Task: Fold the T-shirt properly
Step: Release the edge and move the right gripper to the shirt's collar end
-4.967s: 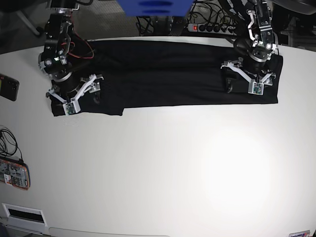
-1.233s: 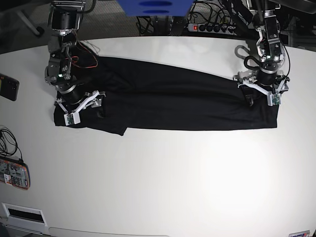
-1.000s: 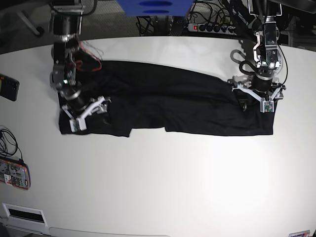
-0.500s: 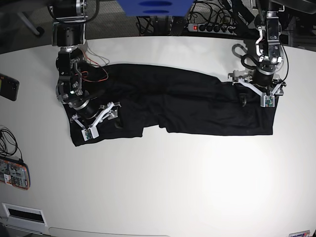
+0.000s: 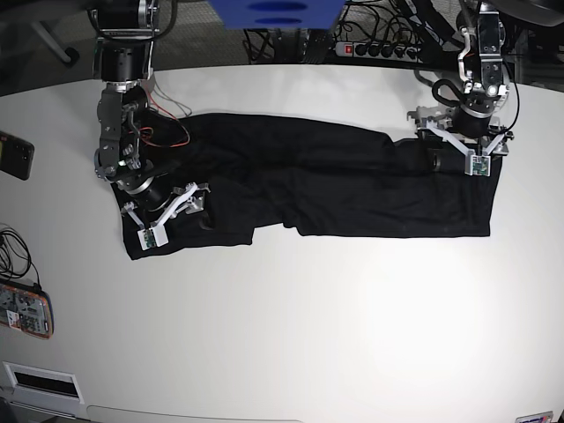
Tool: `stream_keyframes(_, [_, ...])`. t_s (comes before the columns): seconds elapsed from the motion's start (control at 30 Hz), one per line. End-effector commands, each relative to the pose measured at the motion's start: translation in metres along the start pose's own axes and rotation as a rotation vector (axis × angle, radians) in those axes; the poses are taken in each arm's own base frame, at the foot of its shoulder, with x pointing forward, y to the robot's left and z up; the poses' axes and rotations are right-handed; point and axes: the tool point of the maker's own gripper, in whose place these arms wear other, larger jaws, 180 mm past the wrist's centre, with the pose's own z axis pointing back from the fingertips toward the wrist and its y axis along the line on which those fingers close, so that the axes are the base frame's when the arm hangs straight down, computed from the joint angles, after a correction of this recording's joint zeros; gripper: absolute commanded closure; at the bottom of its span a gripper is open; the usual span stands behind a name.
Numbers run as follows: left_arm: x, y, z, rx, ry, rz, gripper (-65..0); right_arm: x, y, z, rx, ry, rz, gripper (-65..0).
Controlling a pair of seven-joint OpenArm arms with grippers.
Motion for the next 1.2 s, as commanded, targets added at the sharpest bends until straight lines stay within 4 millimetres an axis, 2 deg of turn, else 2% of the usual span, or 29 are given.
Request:
stream_keyframes(0.0, [-0.006, 0.013, 0.003, 0.037, 0.036, -0.023, -51.4, -0.032, -0.013, 0.005, -0.051, 0.145, 0.012, -51.9])
stream_keyframes(0.2, [-0.005, 0.034, 0.007, 0.084, 0.033, -0.024, -51.4, -0.033, -0.014, 0.005, -0.052, 0.145, 0.01, -51.9])
stream_keyframes(0.47, [-0.004, 0.038, 0.008, 0.089, 0.033, -0.029, -51.4, -0.034, -0.014, 0.005, -0.052, 0.146, 0.009, -51.9])
stream_keyframes(0.63, [-0.016, 0.051, 0.018, 0.11, 0.065, -0.05, -51.4, -0.033, -0.014, 0.006, -0.053, 0.144, 0.01, -51.9])
stream_keyframes(0.8, [-0.03, 0.054, 0.026, 0.112, 0.099, -0.059, -51.4, -0.033, -0.014, 0.006, -0.053, 0.144, 0.011, -51.9])
stream_keyframes(1.0, [-0.029, 0.054, 0.026, 0.112, 0.097, -0.058, -51.4, -0.032, -0.013, 0.006, -0.052, 0.141, 0.012, -51.9])
stream_keyframes(1.07, [-0.027, 0.054, 0.025, 0.113, 0.091, -0.058, -51.5, -0.02, -0.011, 0.008, -0.053, 0.111, 0.03, -51.9])
stream_keyframes(1.17, [-0.023, 0.058, 0.025, 0.123, 0.079, -0.055, -51.6, 0.014, -0.006, 0.014, -0.054, 0.035, 0.083, -51.9])
